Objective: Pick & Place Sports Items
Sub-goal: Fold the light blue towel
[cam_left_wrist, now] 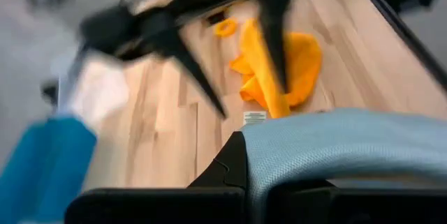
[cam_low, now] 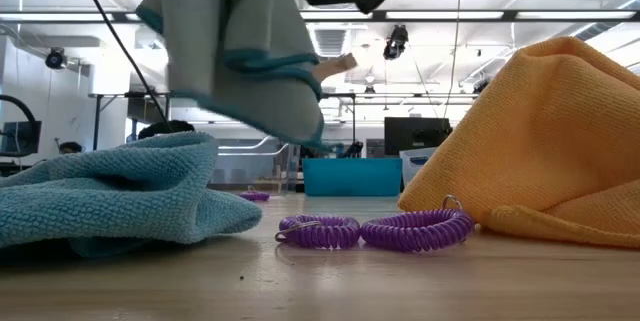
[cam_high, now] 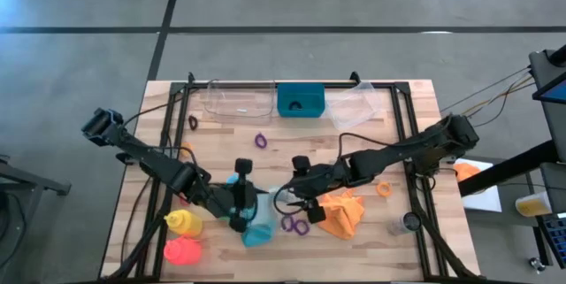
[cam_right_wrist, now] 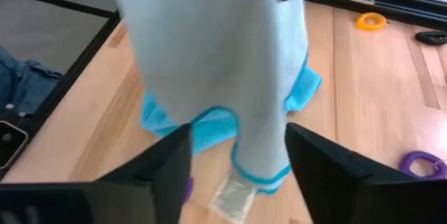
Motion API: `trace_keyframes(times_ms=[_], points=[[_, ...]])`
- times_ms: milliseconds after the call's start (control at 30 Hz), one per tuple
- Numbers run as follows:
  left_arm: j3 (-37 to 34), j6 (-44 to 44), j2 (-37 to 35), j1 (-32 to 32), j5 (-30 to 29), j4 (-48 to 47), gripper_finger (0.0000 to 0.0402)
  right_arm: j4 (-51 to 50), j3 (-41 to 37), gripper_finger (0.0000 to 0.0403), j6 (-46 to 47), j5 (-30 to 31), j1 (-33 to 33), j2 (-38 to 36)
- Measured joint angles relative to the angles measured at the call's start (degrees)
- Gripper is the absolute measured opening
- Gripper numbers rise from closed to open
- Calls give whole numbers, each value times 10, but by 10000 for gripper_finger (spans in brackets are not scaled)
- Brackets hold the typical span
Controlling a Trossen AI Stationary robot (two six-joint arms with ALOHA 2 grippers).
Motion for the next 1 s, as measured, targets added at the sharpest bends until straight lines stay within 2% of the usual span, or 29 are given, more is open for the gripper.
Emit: trace_keyframes(times_ms=[133, 300, 500, 767, 1000], points=[[45, -135, 0, 18, -1, -67, 1, -19, 0, 280, 12, 0, 2, -17], [98, -269, 0, 49, 15, -186, 1, -27, -1, 301, 13, 0, 5, -19], [159, -447, 0, 117, 133, -379, 1, -28, -1, 304, 13, 0, 8, -19], [166, -459, 0, 190, 280, -405, 1, -28, -1, 304, 13, 0, 8, -19], [165, -507, 0, 222, 292, -408, 1, 10, -1, 304, 7, 5, 8, -19]])
